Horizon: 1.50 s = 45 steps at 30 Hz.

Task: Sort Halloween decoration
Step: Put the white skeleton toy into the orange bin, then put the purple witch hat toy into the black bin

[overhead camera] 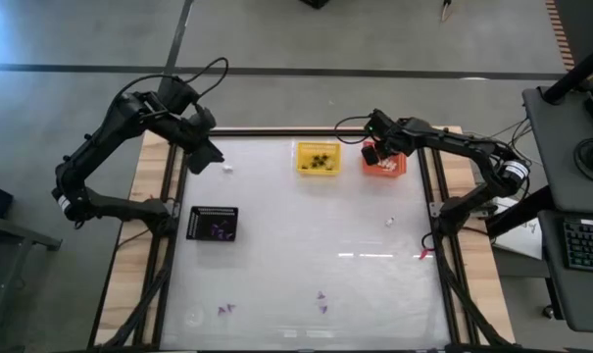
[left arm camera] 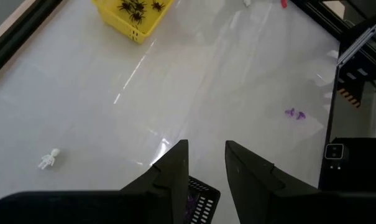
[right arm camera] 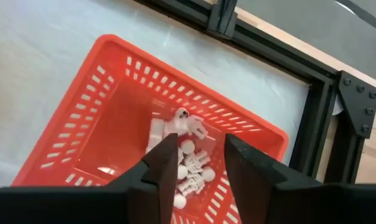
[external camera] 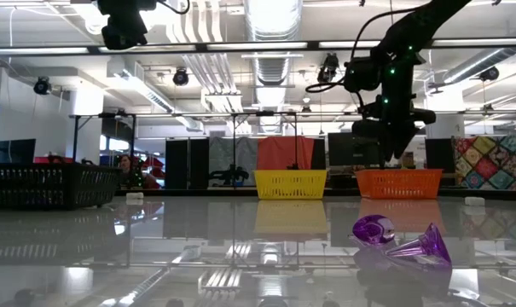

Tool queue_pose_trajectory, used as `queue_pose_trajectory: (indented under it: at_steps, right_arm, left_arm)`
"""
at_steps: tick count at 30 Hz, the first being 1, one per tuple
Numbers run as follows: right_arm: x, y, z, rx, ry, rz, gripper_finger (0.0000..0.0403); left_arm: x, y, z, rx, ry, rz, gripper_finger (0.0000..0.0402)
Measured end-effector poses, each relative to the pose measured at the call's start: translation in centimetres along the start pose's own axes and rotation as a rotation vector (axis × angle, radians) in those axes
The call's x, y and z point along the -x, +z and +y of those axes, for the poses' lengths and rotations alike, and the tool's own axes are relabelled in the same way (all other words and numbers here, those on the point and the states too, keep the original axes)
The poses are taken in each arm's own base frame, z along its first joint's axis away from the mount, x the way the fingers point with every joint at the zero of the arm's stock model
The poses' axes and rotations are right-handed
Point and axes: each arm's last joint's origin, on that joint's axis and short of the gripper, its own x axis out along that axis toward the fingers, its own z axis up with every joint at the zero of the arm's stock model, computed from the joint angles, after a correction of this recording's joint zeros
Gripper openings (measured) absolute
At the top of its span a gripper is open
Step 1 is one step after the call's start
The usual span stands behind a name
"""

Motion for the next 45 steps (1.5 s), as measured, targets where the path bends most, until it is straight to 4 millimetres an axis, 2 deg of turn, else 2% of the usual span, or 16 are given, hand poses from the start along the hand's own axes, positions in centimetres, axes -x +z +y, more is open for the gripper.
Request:
queue_pose_trajectory:
  at_steps: [3, 8, 12, 18, 22, 32, 41, 45]
  right_arm:
    - [0.4, 0.1, 0.0, 0.003, 0.041, 0.032, 0.0132]
    - [2.1, 0.8, 0.8, -0.005, 0.247, 0.085, 0.0138]
    - [3.6, 0.4, 2.6, 0.023, 0.41, 0.123, 0.0137]
    - [5.9, -1.3, 6.0, 0.073, 0.478, 0.139, 0.0136]
    - [7.3, -3.1, 8.2, 0.081, 0.51, 0.161, 0.0139]
    - [10.7, -8.9, 13.1, 0.052, 0.577, 0.264, 0.0138]
    - [14.6, -14.0, 16.9, -0.158, 0.743, 0.281, 0.0139]
    - [15.5, -16.6, 18.3, -0.264, 0.76, 0.304, 0.0139]
  left_arm:
    - [0.0, 0.0, 0.0, 0.006, 0.0, 0.0, 0.0087]
    - [0.0, 0.0, 0.0, 0.006, 0.0, 0.0, 0.0087]
    - [0.0, 0.0, 0.0, -0.007, 0.0, 0.0, 0.0087]
    - [0.0, 0.0, 0.1, -0.049, 0.05, 0.005, 0.0087]
    - [0.0, 0.0, 0.3, -0.085, 0.102, 0.013, 0.0087]
    - [0.0, 0.0, 0.3, -0.188, 0.103, 0.018, 0.0087]
    - [0.0, 0.0, 0.3, -0.223, 0.103, 0.02, 0.0087]
    - [0.0, 0.0, 0.3, -0.223, 0.103, 0.021, 0.0087]
